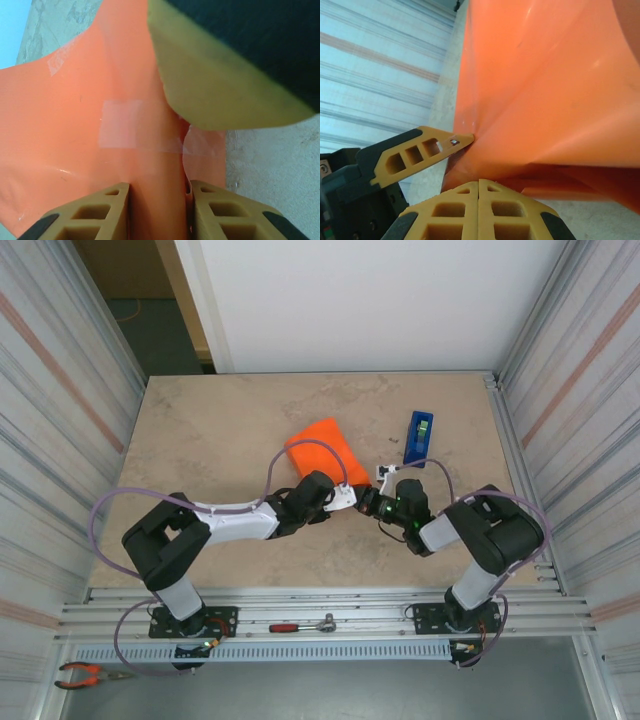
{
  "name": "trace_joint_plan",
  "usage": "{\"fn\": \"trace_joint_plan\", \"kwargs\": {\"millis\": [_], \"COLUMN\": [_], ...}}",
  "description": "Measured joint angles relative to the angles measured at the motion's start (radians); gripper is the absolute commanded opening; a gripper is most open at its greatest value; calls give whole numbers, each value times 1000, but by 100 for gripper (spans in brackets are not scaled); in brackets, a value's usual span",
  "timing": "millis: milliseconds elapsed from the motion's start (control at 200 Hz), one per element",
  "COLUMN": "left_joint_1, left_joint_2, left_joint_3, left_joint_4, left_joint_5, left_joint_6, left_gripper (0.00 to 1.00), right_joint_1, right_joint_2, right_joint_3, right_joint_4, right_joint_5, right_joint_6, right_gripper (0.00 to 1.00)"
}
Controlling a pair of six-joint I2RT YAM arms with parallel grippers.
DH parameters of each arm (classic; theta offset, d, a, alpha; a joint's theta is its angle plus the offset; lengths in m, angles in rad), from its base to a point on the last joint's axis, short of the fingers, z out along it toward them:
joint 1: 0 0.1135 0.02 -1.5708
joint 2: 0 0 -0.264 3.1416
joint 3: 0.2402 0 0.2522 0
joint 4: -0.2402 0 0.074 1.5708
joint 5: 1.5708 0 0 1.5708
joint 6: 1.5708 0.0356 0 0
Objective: Wrap the gift box in paper
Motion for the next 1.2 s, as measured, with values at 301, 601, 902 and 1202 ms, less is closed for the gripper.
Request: {"fn": "trace_joint_plan", "kwargs": {"millis": [301, 601, 902, 1202], "left_joint_1": [0, 0, -2, -2], "left_joint_2": [1, 1, 4, 6], "left_joint_3": [0, 0, 2, 4], "left_joint_4": [2, 2, 4, 6], "left_joint_5": [-1, -1, -1, 0], "left_joint_6": [0, 0, 0, 0], "left_gripper": [31, 30, 30, 29], "right_joint_1": [0, 0, -8, -14], "right_joint_2": [83, 87, 73, 48], "right_joint_3": [33, 34, 29, 14], "right_joint_4": [63, 68, 75, 60], "right_joint_5": [-3, -3, -11, -11], "right_joint_6": [21, 36, 42, 42], "right_gripper": [0, 11, 19, 21]}}
